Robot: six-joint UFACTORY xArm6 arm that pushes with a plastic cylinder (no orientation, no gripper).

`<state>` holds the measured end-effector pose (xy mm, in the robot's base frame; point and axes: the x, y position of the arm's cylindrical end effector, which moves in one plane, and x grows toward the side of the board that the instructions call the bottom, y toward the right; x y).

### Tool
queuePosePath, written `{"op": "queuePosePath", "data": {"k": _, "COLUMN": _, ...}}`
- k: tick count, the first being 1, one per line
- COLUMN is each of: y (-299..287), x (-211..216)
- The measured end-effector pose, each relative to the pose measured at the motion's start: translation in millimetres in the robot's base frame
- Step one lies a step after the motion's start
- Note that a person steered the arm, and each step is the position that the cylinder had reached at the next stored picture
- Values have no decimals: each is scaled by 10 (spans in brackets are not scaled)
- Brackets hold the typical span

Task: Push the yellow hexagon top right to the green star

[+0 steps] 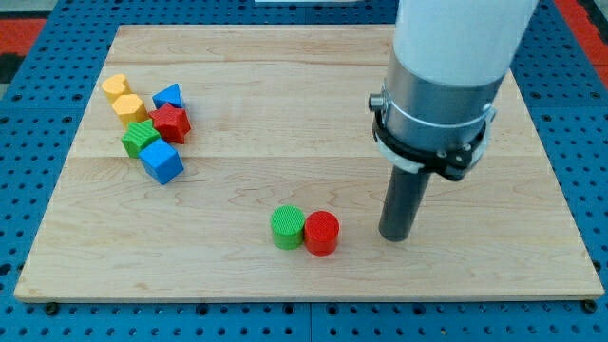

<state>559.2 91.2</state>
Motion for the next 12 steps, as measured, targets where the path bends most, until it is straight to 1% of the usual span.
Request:
{"op": "queuePosePath", "data": {"k": 1, "y": -56, "x": 167}}
{"op": "queuePosePath", "data": {"k": 2, "y": -234, "x": 422}}
{"op": "queuePosePath", "data": {"k": 3, "y": -1139, "x": 465}}
{"op": "queuePosePath", "data": {"k": 4, "y": -2121, "x": 405}}
{"op": "queuePosePath", "data": {"k": 5, "y": -2684, "x": 84}}
{"op": "queuePosePath", "data": {"k": 7, "y": -3371, "x": -784}}
{"op": "queuePosePath", "data": {"k": 8, "y": -3547, "x": -1178}}
{"op": "queuePosePath", "data": {"k": 9, "y": -3576, "x": -1477}}
{"op": "queuePosePath", "data": {"k": 11, "y": -3276, "x": -1665}}
{"op": "queuePosePath", "data": {"k": 12, "y": -3325, "x": -1723}}
